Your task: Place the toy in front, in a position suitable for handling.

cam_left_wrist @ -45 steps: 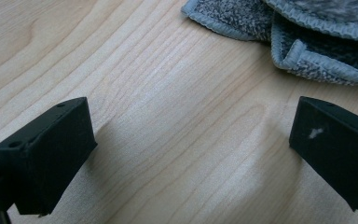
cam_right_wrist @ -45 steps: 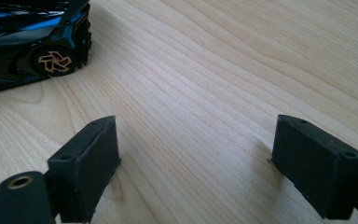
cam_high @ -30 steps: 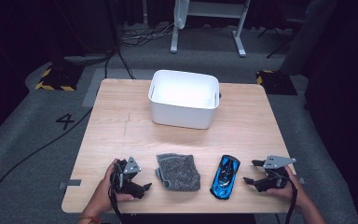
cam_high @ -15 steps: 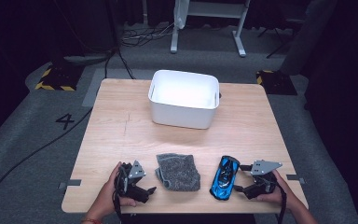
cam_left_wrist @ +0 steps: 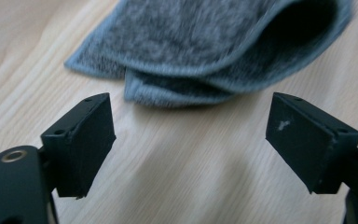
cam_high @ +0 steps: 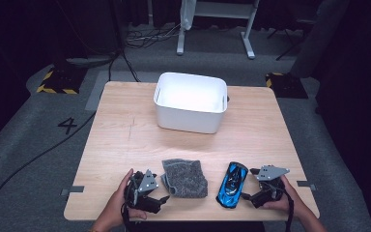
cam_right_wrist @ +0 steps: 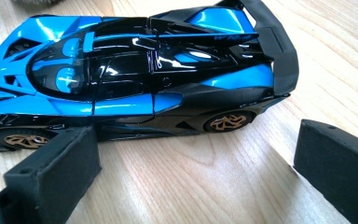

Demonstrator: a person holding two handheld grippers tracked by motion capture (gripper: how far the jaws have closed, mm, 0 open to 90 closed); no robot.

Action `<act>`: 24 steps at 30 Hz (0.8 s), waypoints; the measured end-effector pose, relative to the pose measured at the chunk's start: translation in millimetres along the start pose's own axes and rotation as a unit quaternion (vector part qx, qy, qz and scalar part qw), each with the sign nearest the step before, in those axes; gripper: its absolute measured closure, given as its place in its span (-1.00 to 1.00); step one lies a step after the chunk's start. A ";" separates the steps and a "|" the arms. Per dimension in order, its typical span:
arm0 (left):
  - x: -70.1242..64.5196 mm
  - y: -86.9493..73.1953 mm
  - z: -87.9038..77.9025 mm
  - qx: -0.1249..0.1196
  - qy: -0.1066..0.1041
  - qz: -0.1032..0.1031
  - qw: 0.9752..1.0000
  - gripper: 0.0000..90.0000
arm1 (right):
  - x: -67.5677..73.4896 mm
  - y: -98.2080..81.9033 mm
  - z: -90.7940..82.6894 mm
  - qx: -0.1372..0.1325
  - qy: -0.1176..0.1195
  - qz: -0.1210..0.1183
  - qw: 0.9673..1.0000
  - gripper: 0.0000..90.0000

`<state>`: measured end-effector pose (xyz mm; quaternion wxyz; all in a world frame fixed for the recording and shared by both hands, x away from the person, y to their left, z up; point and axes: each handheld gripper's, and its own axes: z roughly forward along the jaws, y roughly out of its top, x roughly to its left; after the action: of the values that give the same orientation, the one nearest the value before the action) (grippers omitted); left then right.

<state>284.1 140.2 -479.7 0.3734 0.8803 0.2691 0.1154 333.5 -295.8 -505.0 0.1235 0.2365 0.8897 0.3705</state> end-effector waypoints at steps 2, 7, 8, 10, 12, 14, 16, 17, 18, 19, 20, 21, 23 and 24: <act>-3.2 4.3 -1.1 -0.010 -0.002 0.003 1.000 -0.65 | 0.7 0.8 0.7 -0.001 -0.002 -0.002 1.000 -0.99; -16.4 15.3 6.8 -0.020 -0.019 0.018 0.999 -0.65 | 3.9 4.4 4.1 -0.002 -0.003 -0.006 1.000 -0.99; -19.5 17.4 9.6 -0.019 -0.024 0.020 0.999 -0.65 | 3.9 4.4 4.1 -0.002 -0.003 -0.006 1.000 -0.99; -24.3 21.3 13.7 -0.021 -0.030 0.022 0.999 -0.65 | 5.9 6.2 5.9 -0.002 -0.003 -0.005 1.000 -1.00; -30.2 25.6 15.7 -0.023 -0.038 0.028 0.999 -0.65 | 7.0 7.5 7.5 -0.003 -0.005 -0.005 1.000 -1.00; -37.7 31.9 19.0 -0.032 -0.048 0.030 0.998 -0.65 | 9.5 10.2 10.0 -0.001 -0.005 -0.001 1.000 -1.00; -46.1 38.6 24.7 -0.031 -0.056 0.040 0.997 -0.65 | 10.1 11.1 11.0 -0.002 -0.006 -0.001 1.000 -1.00; -49.3 41.9 28.0 -0.032 -0.057 0.038 0.997 -0.65 | 10.9 12.0 11.9 -0.002 -0.007 0.001 1.000 -1.00; -52.9 44.9 31.6 -0.028 -0.062 0.039 0.997 -0.65 | 11.8 13.0 12.9 -0.001 -0.006 0.001 1.000 -1.00; -57.4 47.9 36.0 -0.021 -0.067 0.050 0.996 -0.65 | 12.8 14.0 13.9 -0.001 -0.007 0.001 1.000 -1.00; -59.6 49.7 39.3 -0.026 -0.069 0.050 0.996 -0.65 | 14.5 15.4 15.1 -0.001 -0.008 0.002 1.000 -1.00; -63.0 52.7 44.5 -0.026 -0.074 0.043 0.996 -0.65 | 15.4 16.3 16.0 -0.002 -0.009 0.001 1.000 -1.00; -68.9 55.8 51.8 -0.009 -0.063 0.066 0.996 -0.65 | 17.6 18.6 18.4 -0.001 -0.007 0.003 1.000 -1.00; -70.4 56.2 55.4 -0.009 -0.061 0.064 0.996 -0.65 | 18.5 19.7 19.5 -0.001 -0.007 0.002 1.000 -1.00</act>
<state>270.0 35.5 -478.0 0.3888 0.8978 0.1875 0.0873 331.8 -262.5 -505.3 0.1295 0.2409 0.8878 0.3702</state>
